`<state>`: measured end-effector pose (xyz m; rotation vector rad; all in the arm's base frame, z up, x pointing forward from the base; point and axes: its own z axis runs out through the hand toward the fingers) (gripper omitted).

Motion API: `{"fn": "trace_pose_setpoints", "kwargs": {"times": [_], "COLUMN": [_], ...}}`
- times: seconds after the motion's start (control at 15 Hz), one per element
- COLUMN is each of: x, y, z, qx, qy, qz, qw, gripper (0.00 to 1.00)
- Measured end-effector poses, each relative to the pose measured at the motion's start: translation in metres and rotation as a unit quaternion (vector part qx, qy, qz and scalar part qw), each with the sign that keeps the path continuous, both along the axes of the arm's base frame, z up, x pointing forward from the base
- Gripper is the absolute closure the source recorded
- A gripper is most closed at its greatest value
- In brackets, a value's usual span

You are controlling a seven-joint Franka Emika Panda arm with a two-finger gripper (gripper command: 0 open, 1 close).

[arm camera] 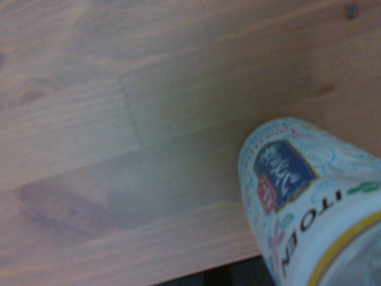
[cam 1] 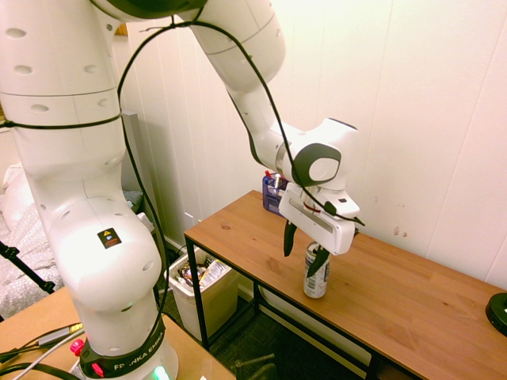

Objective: Throw the can in the trash bin

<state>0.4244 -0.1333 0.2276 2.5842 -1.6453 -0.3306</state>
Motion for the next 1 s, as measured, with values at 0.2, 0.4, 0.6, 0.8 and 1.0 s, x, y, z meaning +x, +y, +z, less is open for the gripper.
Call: {"fn": "trace_pose_setpoints", "kwargs": {"times": [0.2, 0.4, 0.6, 0.8, 1.0], "x": [0.015, 0.017, 0.018, 0.02, 0.027], "y": [-0.013, -0.02, -0.014, -0.012, -0.015], "z": [-0.011, -0.014, -0.017, -0.021, -0.02], "qx": [-0.007, -0.009, -0.008, -0.007, -0.008], "qy": [0.006, 0.007, 0.011, 0.013, 0.012], "qz": [-0.016, -0.022, -0.017, -0.015, -0.016], "qw": [1.0, 1.0, 1.0, 1.0, 1.0], "gripper": [0.0, 1.0, 1.0, 1.0, 1.0]}}
